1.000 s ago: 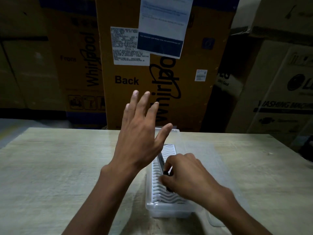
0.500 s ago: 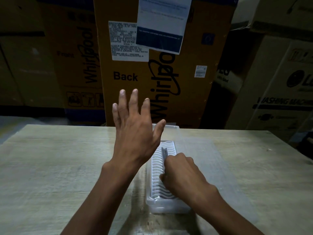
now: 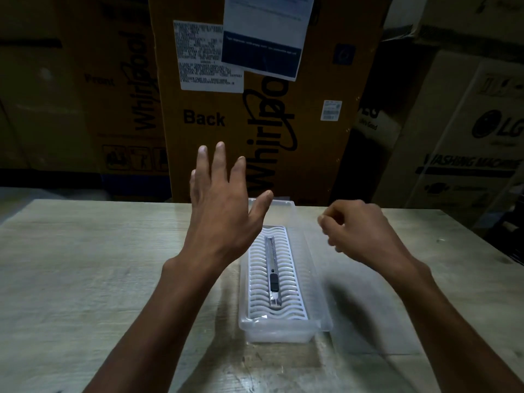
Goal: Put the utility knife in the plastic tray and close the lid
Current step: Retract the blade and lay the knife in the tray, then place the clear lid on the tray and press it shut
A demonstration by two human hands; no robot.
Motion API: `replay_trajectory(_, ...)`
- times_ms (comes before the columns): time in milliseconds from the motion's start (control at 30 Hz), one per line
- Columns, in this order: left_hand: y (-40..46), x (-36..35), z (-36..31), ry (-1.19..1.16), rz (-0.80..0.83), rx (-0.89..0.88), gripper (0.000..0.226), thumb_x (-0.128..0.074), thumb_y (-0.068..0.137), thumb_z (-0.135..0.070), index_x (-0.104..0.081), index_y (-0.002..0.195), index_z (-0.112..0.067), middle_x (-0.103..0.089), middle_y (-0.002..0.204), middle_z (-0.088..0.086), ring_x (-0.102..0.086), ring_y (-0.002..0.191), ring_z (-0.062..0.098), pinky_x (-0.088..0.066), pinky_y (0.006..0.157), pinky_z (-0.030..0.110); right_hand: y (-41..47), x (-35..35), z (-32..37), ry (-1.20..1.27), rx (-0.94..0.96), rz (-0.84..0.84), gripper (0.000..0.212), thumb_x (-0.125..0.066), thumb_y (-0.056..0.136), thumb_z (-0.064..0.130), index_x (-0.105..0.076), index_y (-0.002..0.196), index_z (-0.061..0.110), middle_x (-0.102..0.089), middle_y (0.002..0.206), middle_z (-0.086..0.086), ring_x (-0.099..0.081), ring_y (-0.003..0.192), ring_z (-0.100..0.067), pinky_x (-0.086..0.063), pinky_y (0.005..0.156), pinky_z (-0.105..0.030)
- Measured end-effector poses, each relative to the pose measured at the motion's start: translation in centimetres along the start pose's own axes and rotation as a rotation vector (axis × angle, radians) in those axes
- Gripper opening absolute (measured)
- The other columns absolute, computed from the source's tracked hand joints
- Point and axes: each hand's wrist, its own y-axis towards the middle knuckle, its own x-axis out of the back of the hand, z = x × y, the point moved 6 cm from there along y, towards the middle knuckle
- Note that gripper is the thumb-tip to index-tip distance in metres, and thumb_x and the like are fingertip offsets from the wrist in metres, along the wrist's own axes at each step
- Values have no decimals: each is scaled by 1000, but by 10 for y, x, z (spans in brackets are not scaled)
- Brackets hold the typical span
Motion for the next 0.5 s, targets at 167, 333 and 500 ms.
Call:
replay_trajectory(167,-1,-3,0,28,39,4,74,-39,96,-57,-15,157,-22,17,169,6,29,151,26,8,124,47,11,-41,-48,-249,-150,212,32,-65,92,42,-61,116,21,-66,117,-4,-62,94,-18,-54,82,-37)
replay_trajectory(333,-1,-9,2,32,74,13,73,-40,96,-57,-17,157,-24,19,168,6,30,151,26,8,123,49,10,-62,-60,-314,-199,355,59,-67,82,59,-49,128,26,-40,147,-6,-45,129,-32,-47,103,-55)
replay_trajectory(500,-2,-15,3,23,115,27,71,-44,96,-55,-21,156,-26,19,168,4,29,151,25,6,123,51,10,-65,-66,-267,-209,390,66,-70,78,61,-44,129,28,-36,149,-4,-46,128,-33,-48,103,-54)
